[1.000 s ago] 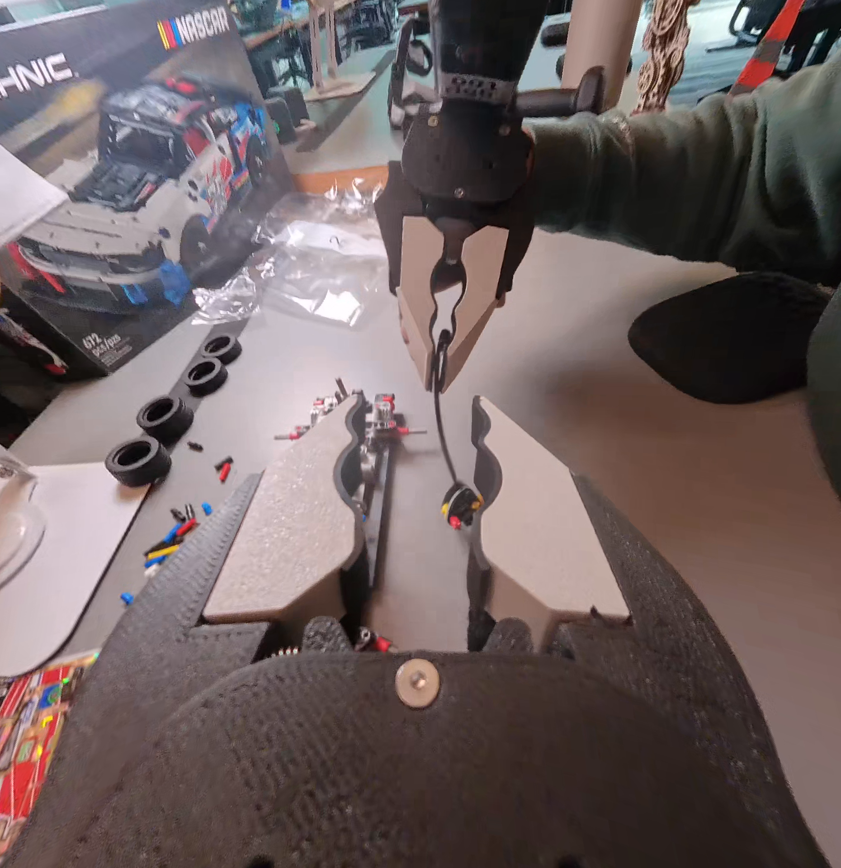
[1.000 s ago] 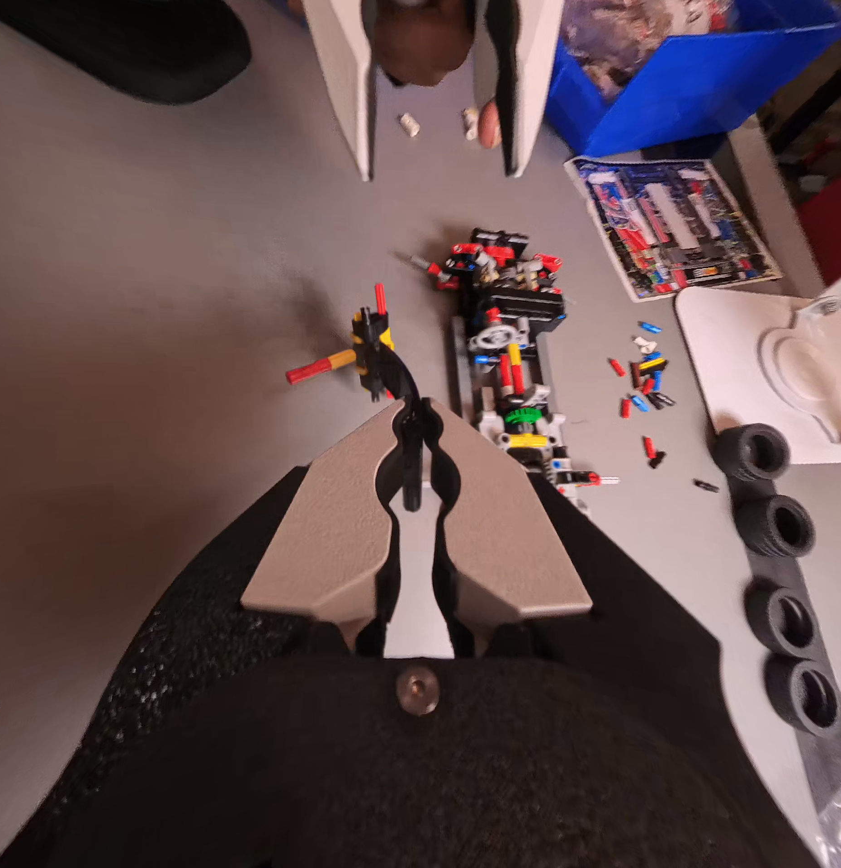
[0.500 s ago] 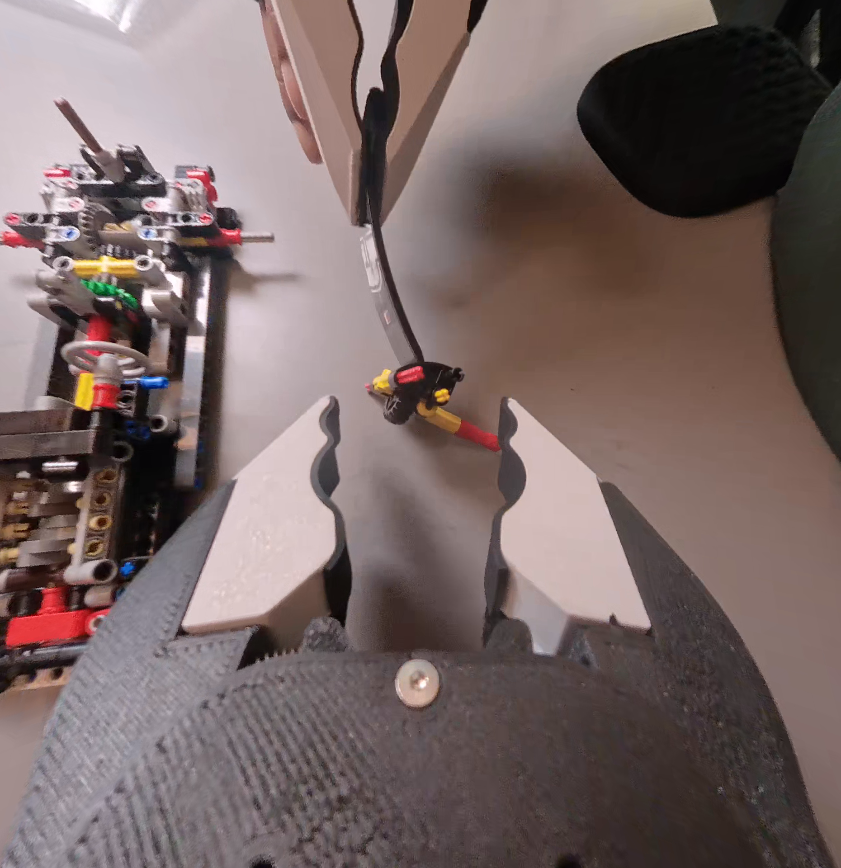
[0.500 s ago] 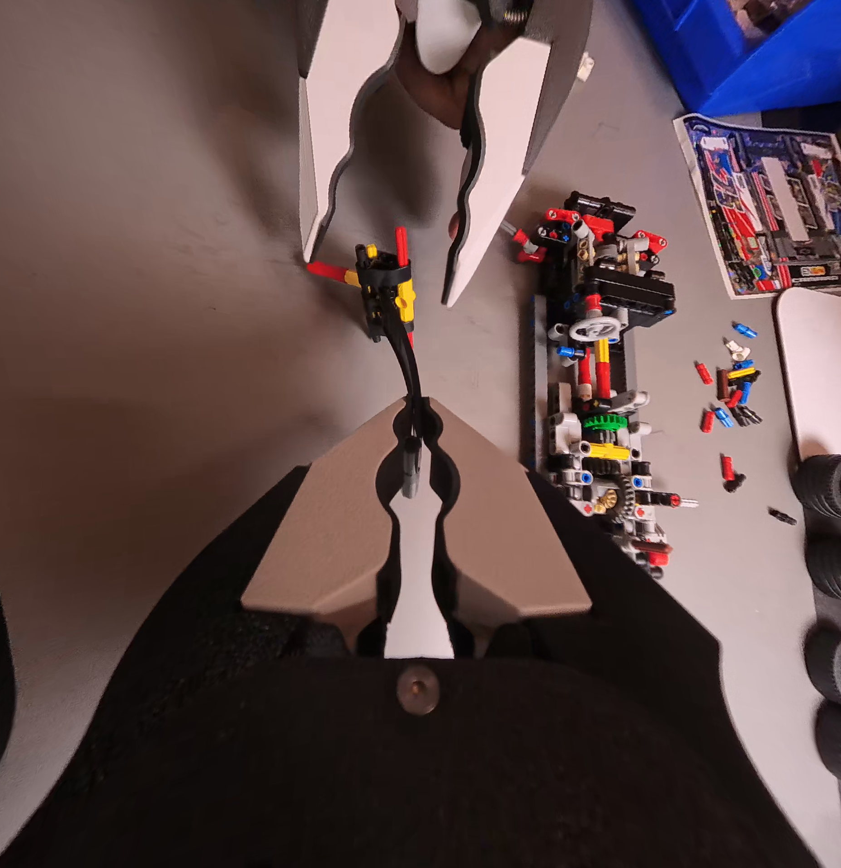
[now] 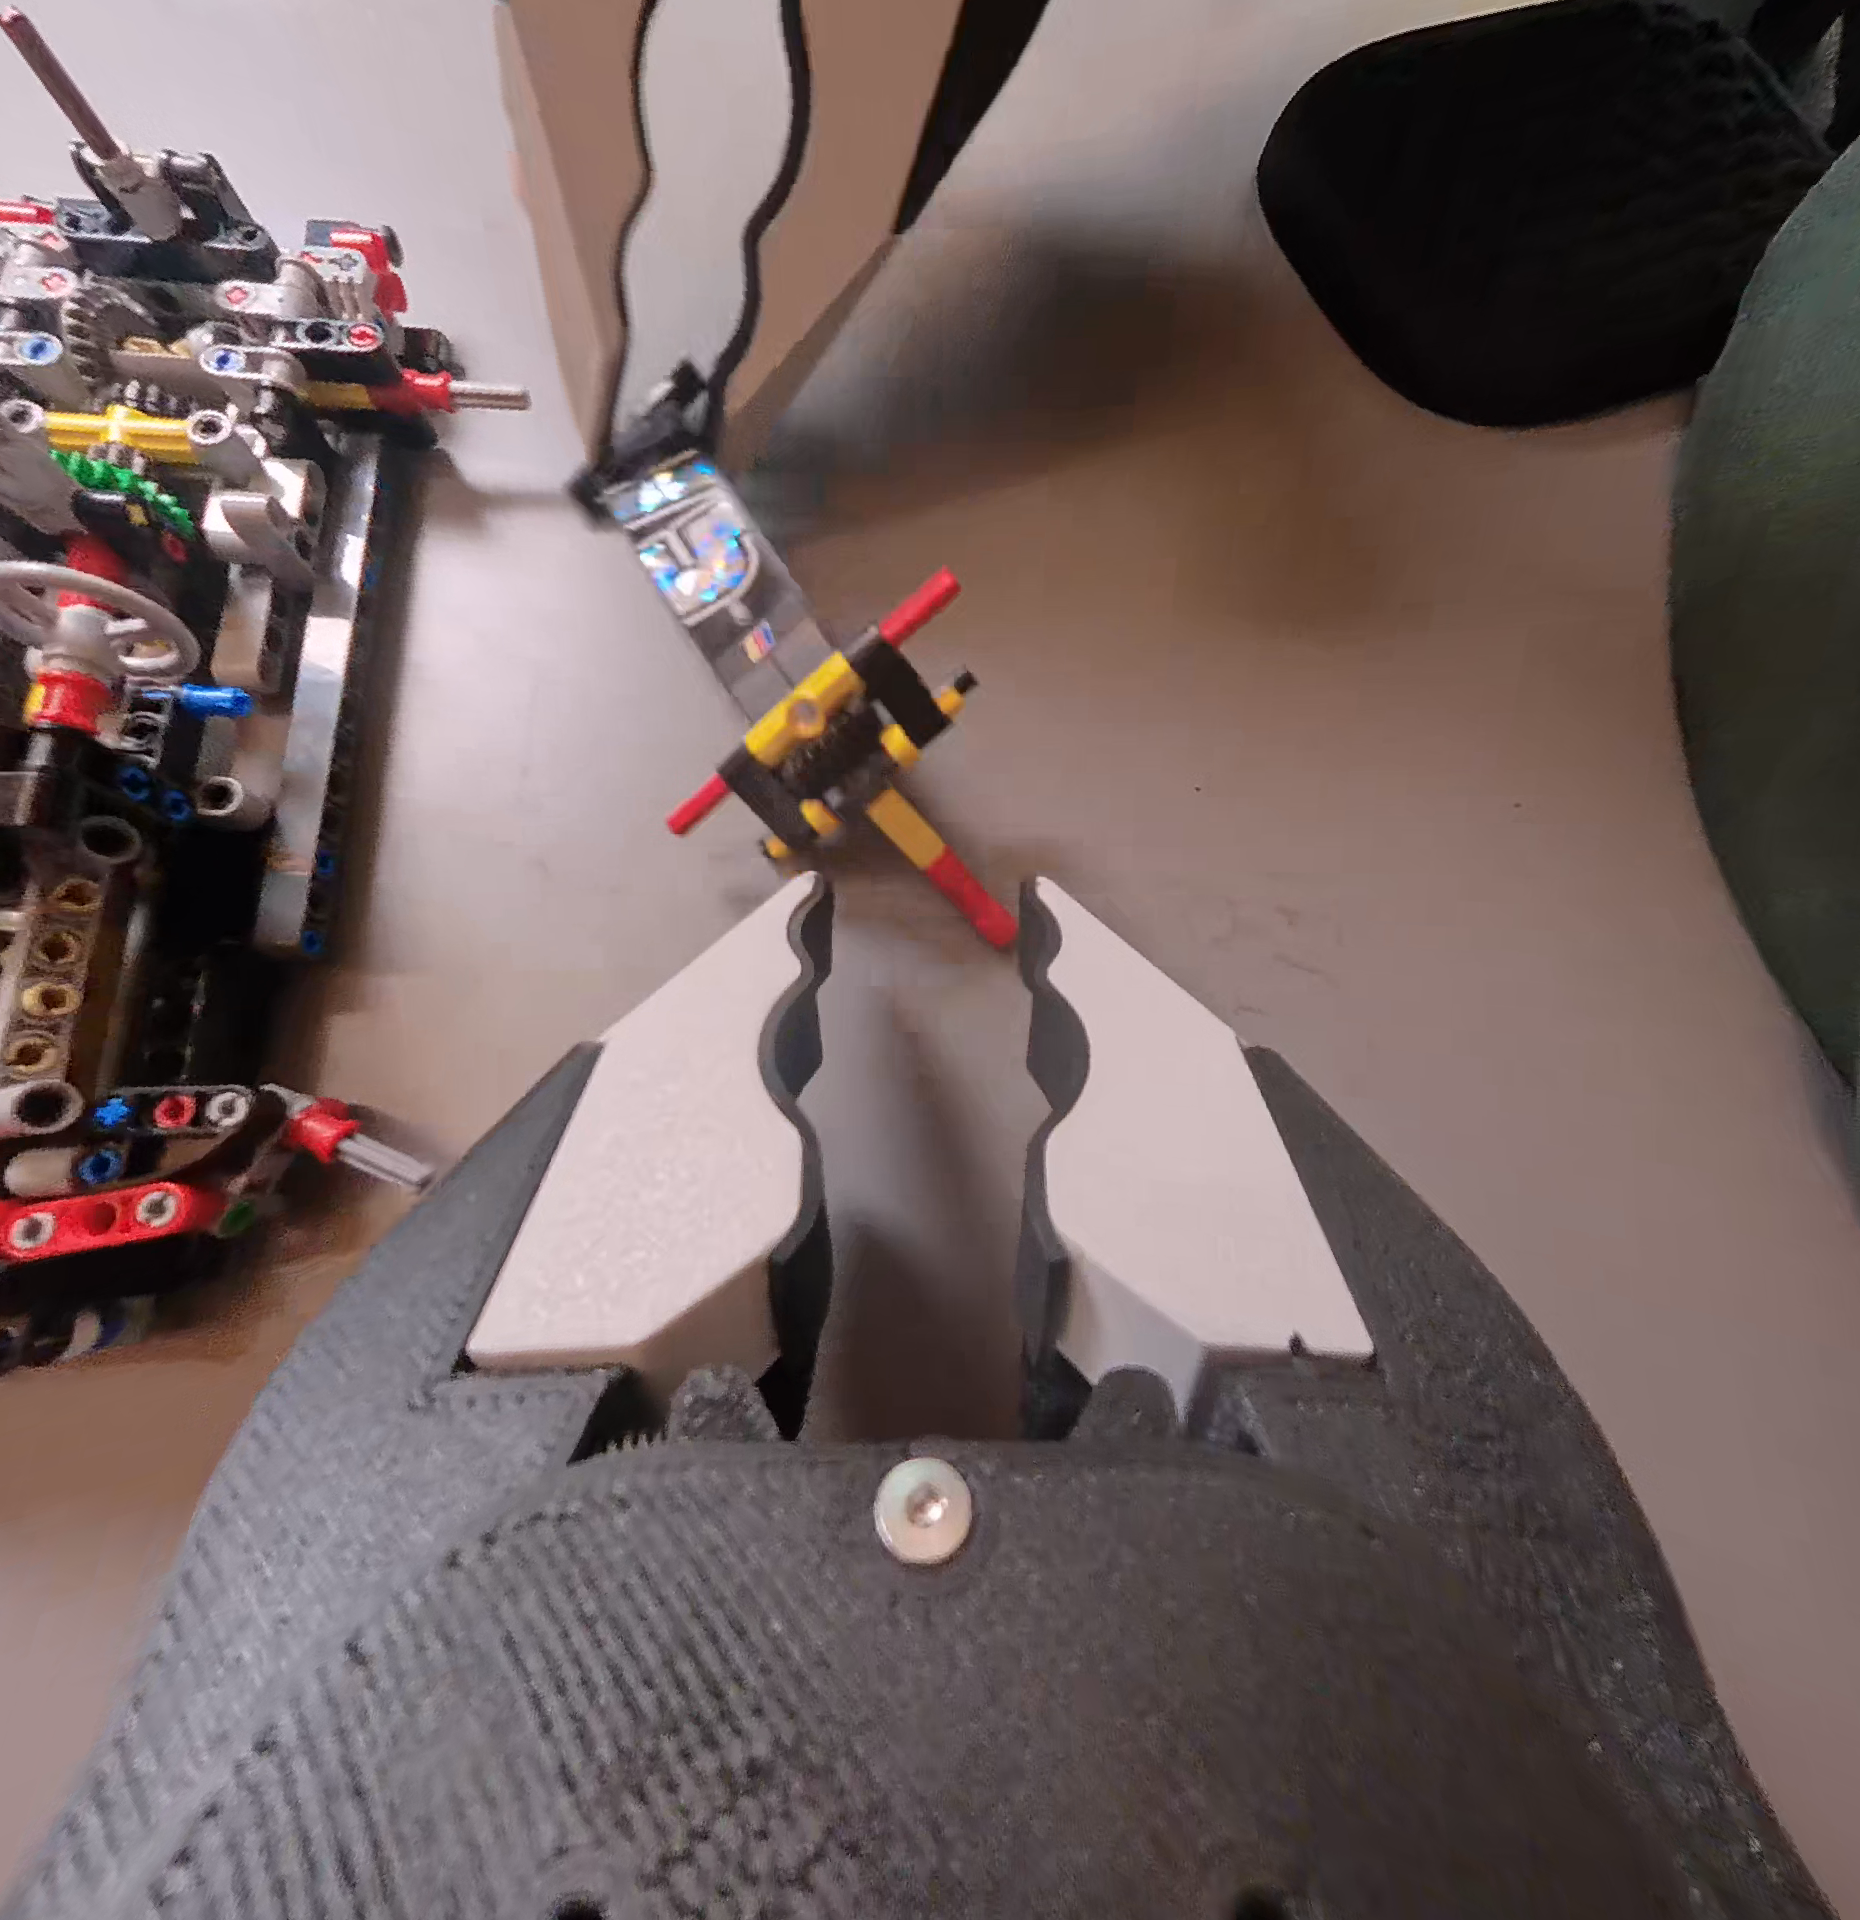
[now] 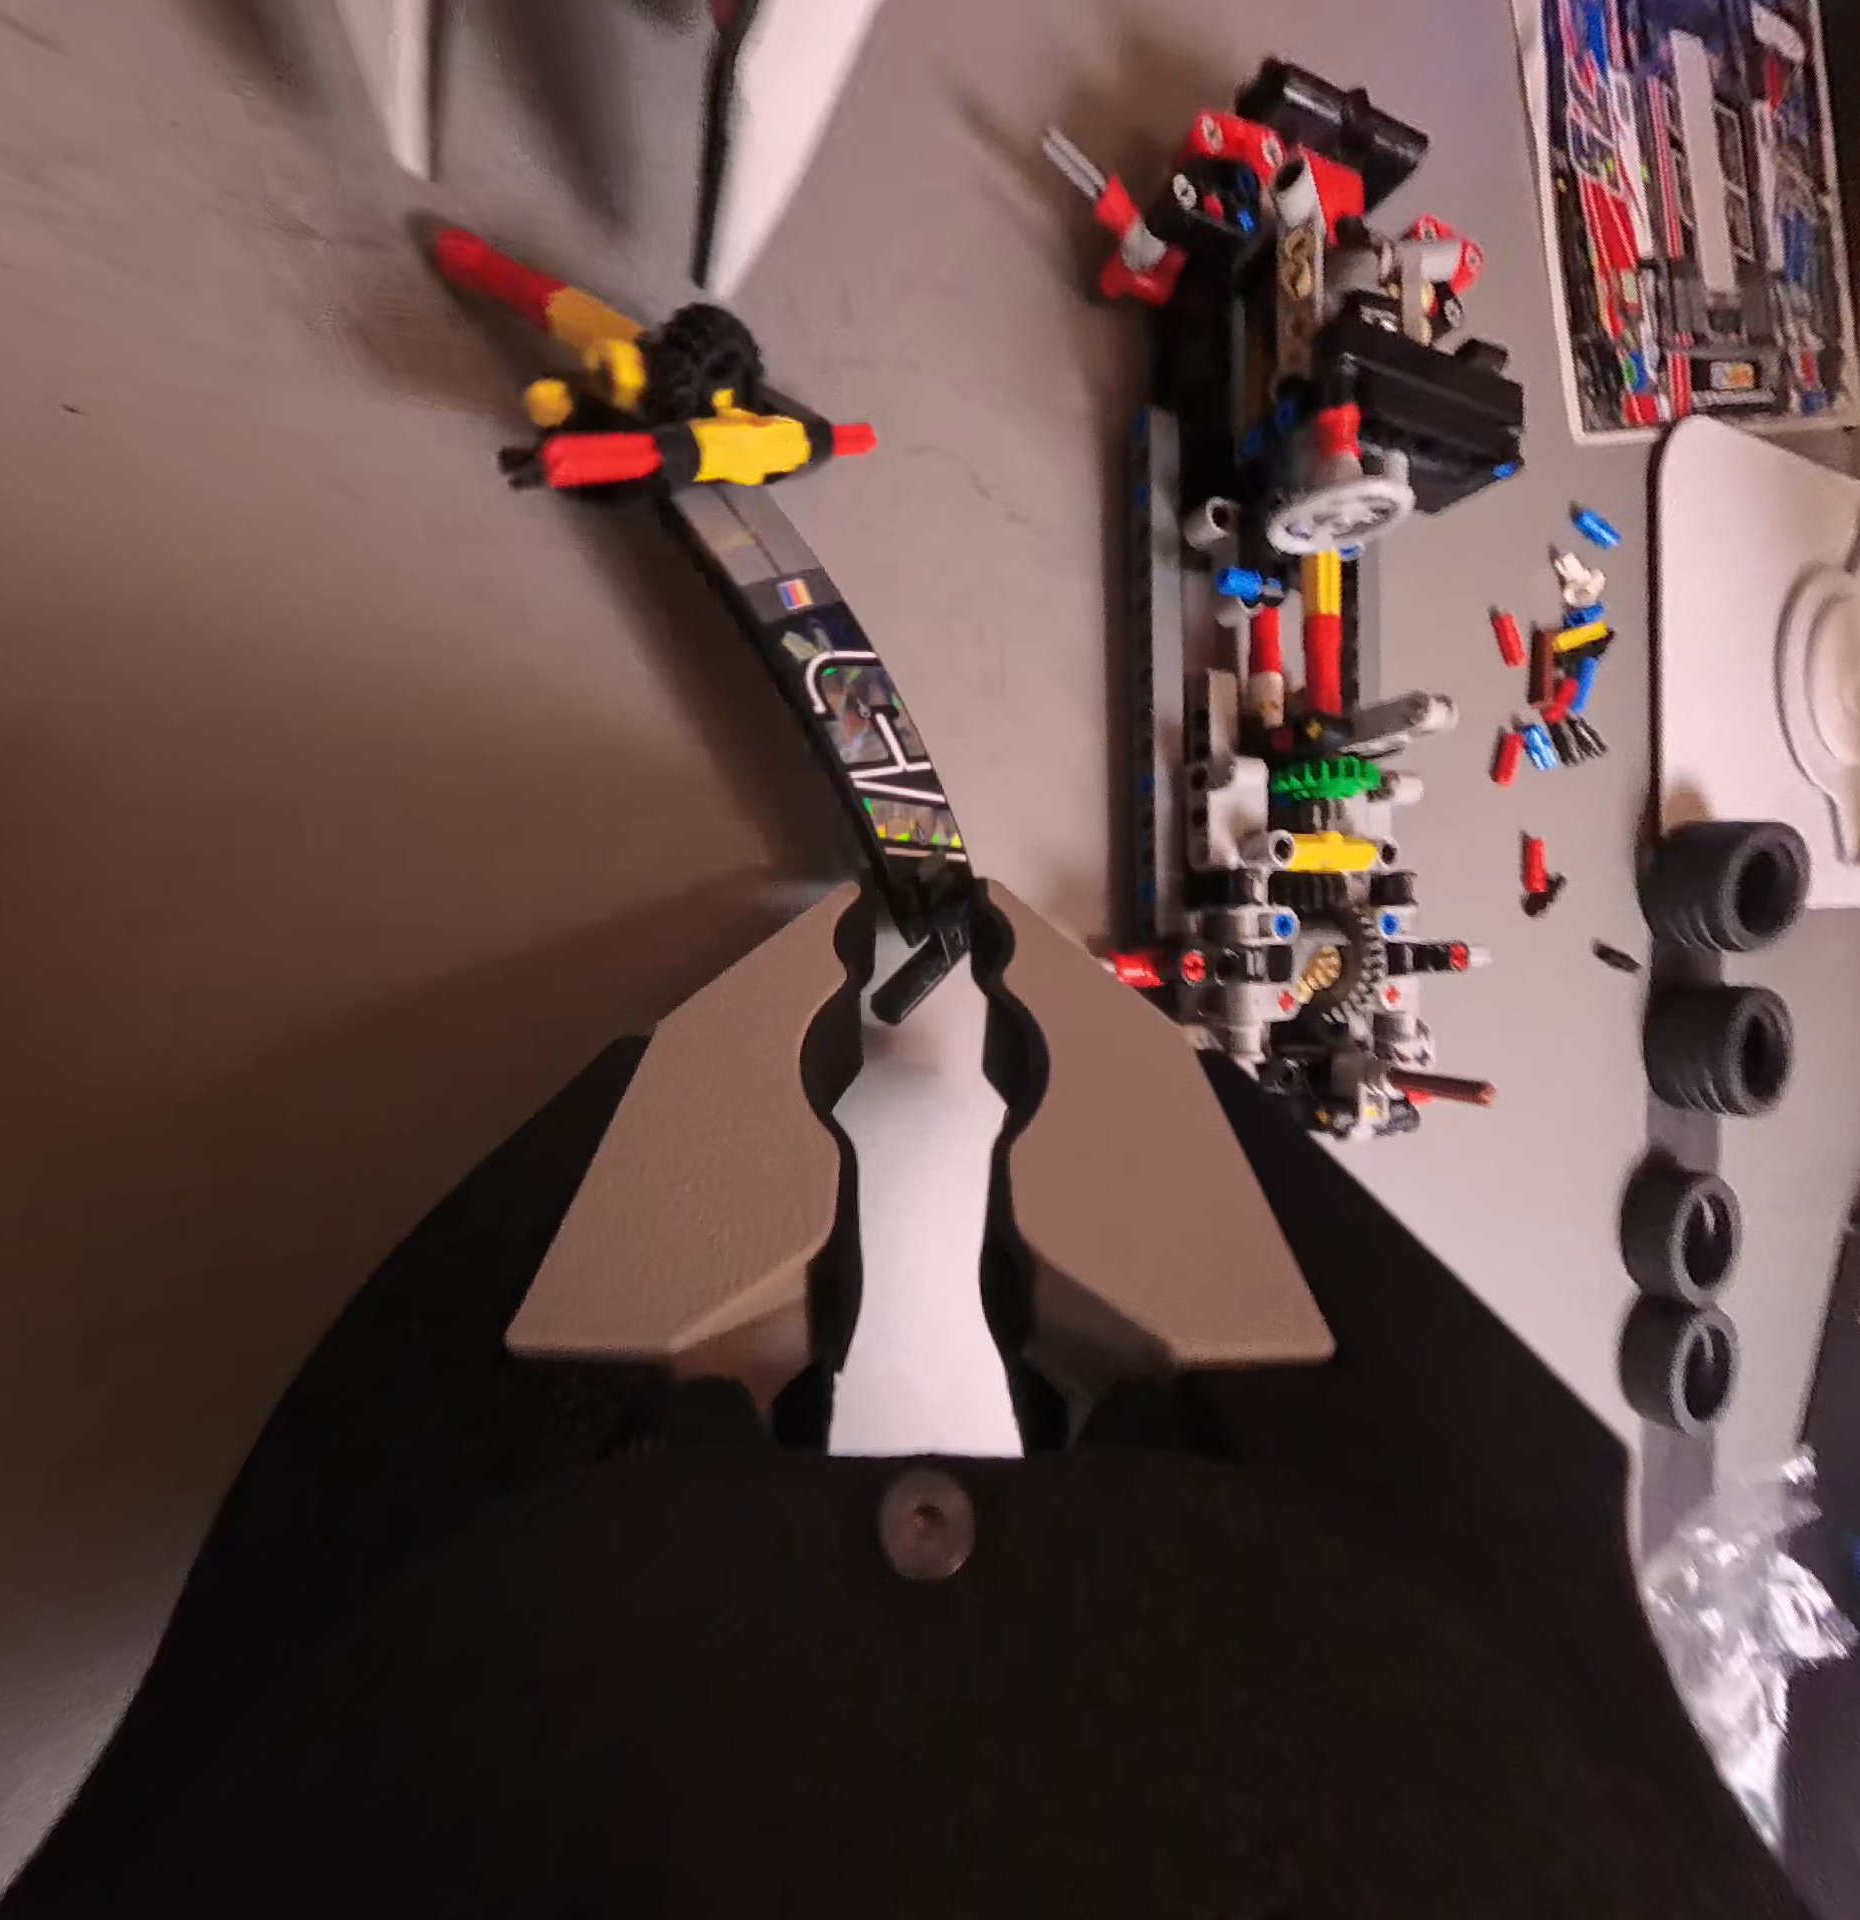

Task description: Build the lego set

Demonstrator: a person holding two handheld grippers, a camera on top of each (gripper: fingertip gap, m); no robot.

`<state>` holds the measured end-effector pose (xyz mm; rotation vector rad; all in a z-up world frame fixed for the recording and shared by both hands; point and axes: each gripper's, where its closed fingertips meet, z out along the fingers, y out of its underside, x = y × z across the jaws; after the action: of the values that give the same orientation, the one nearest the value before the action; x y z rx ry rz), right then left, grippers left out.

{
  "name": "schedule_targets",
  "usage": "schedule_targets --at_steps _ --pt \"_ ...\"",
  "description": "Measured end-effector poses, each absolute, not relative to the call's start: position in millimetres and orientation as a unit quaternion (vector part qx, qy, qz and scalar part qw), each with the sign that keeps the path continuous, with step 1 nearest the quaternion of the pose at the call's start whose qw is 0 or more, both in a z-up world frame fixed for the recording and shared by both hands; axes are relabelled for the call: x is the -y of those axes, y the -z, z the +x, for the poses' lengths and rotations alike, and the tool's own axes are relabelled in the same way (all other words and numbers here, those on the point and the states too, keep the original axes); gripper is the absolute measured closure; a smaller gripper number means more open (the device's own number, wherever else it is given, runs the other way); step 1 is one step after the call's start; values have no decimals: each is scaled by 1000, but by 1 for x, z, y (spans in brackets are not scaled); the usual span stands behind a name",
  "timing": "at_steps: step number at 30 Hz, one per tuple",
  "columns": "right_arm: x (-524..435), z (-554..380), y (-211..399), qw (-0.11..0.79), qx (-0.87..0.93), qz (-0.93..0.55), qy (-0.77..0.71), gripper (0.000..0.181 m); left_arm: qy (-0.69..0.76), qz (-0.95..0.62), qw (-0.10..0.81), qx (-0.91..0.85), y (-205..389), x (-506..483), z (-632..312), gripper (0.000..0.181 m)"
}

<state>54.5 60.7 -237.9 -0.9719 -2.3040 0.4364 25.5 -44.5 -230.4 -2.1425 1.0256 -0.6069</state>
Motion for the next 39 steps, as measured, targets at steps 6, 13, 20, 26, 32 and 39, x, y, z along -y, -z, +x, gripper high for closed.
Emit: schedule_targets --at_steps 6,13,20,26,32,39 --pt "-77 62 217 309 833 -430 -159 164 259 -807 360 -391 216 60 28 143" --pt "-52 93 222 151 715 -635 -250 152 210 -843 379 -319 231 26 6 127" --pt "-28 90 234 58 654 -685 -316 131 230 -822 368 -368 240 23 56 122" --pt "-20 70 231 -7 657 -668 -350 129 234 -771 376 -457 238 60 93 131" --pt "-20 68 226 -6 699 -660 -274 128 247 -770 381 -448 229 74 83 134" --pt "-6 69 232 28 702 -681 -207 124 253 -781 393 -415 223 66 67 137"
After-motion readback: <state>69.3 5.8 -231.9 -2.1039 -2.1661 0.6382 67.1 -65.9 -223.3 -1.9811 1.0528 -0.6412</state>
